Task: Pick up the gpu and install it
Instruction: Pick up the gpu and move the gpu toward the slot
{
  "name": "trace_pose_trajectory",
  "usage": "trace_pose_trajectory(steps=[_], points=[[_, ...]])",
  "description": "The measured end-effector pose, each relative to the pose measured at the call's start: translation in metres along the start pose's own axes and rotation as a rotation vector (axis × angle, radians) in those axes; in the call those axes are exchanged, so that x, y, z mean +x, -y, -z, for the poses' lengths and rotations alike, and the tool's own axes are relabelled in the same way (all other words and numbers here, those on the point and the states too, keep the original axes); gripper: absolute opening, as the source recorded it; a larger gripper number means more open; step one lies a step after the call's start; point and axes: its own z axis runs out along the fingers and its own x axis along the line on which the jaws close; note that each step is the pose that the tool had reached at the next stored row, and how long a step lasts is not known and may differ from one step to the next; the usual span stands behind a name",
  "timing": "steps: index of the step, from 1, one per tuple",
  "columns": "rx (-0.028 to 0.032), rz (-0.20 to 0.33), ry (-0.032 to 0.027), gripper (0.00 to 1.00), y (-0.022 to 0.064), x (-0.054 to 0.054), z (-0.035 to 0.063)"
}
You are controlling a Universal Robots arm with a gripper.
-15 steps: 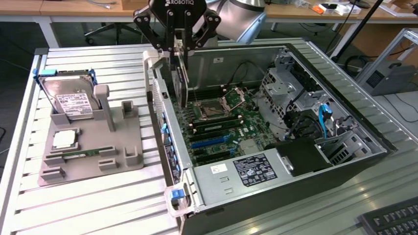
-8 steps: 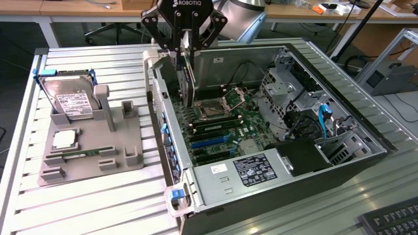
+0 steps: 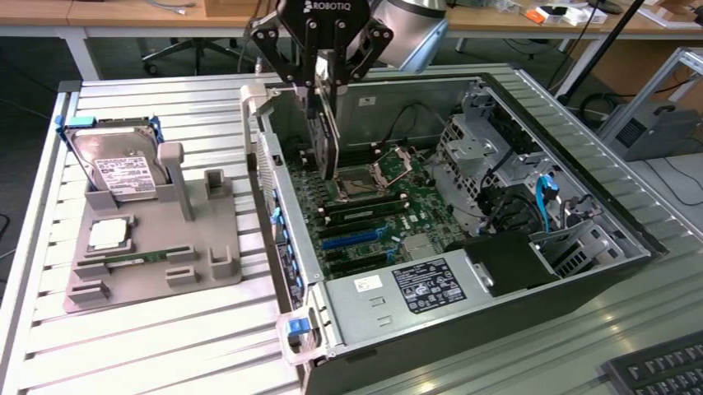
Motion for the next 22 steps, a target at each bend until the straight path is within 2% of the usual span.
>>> trace_pose_trajectory(steps=[3,22], points=[[0.0002,0.0,0.0,0.27,0.0004,-0.007,-0.0006],[0.0015,0.0,0.0001,0.27,0.0008,-0.034,-0.0026]])
